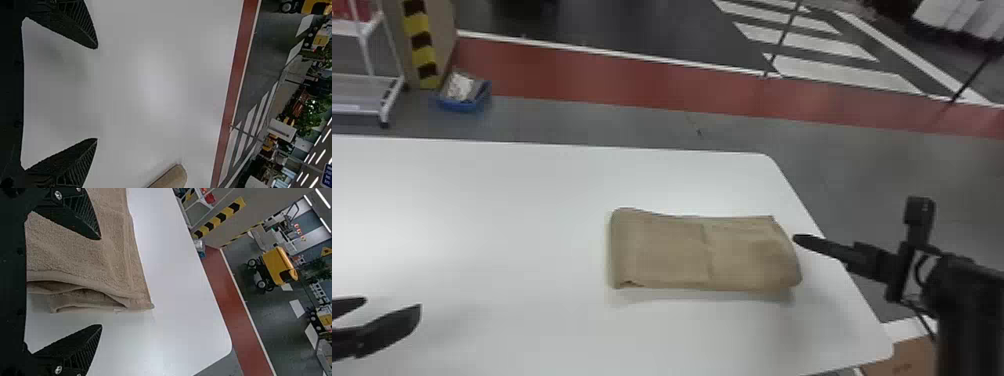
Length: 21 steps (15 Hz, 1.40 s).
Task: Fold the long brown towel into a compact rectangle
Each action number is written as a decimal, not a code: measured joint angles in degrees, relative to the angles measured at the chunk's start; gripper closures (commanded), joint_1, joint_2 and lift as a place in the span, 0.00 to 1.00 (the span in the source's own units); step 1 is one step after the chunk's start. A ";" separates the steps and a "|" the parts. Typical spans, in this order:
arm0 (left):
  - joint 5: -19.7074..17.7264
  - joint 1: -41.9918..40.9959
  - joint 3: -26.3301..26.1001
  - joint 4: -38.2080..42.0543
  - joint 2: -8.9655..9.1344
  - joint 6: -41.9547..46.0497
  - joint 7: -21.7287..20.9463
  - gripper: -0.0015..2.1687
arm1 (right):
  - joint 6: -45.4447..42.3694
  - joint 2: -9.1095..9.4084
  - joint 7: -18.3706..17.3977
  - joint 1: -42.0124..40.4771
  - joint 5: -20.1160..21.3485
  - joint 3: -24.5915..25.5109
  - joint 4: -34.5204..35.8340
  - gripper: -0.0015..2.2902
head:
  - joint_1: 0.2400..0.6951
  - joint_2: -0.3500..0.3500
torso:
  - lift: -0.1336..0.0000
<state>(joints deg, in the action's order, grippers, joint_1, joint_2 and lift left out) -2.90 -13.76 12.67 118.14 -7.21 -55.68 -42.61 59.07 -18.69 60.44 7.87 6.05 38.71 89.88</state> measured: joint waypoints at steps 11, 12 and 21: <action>0.00 -1.08 0.53 2.00 -0.25 -0.18 -0.14 0.02 | -5.57 1.38 -5.93 5.07 6.72 -9.11 -6.70 0.22 | 1.00 0.09 | 0.10; 0.00 -1.09 0.55 2.06 -0.26 -0.18 -0.15 0.02 | -5.80 1.52 -5.96 5.33 7.02 -9.45 -6.89 0.24 | 1.00 0.10 | 0.10; 0.04 -1.09 0.57 1.73 -0.26 -0.02 0.16 0.02 | -6.64 2.62 -6.22 5.93 4.78 -5.47 -4.44 0.58 | 1.00 0.09 | 0.10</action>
<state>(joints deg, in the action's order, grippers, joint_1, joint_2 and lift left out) -2.86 -14.86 13.25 119.87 -7.47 -55.71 -42.45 52.43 -16.08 54.22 13.80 10.83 33.25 85.44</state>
